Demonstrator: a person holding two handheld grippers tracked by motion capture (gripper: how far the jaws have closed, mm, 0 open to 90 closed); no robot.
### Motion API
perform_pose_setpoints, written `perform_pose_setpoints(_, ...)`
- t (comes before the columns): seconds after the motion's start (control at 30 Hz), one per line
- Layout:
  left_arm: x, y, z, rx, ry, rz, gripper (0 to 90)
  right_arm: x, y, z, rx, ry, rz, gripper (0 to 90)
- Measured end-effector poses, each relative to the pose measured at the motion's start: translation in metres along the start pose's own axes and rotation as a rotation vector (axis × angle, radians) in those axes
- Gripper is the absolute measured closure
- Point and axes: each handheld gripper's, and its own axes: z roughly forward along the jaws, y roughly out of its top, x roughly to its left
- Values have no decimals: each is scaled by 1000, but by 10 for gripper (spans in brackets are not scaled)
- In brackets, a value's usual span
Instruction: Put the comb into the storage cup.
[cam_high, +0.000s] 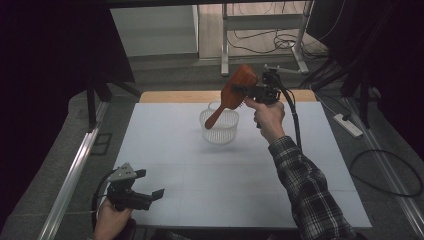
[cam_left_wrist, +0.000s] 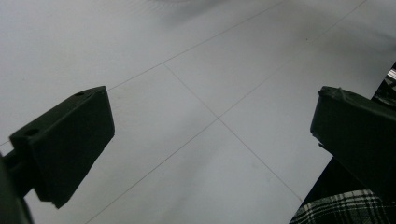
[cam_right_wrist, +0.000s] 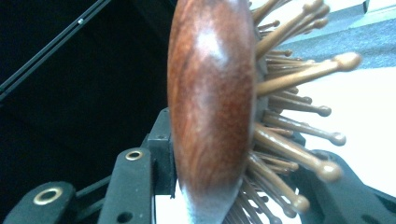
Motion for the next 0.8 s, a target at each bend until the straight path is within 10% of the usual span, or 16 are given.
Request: perform_pose_setpoints(0.8, 1, -2, -3, 7, 18, -18, 0, -5, -8, 28, 7, -101, -57, 543)
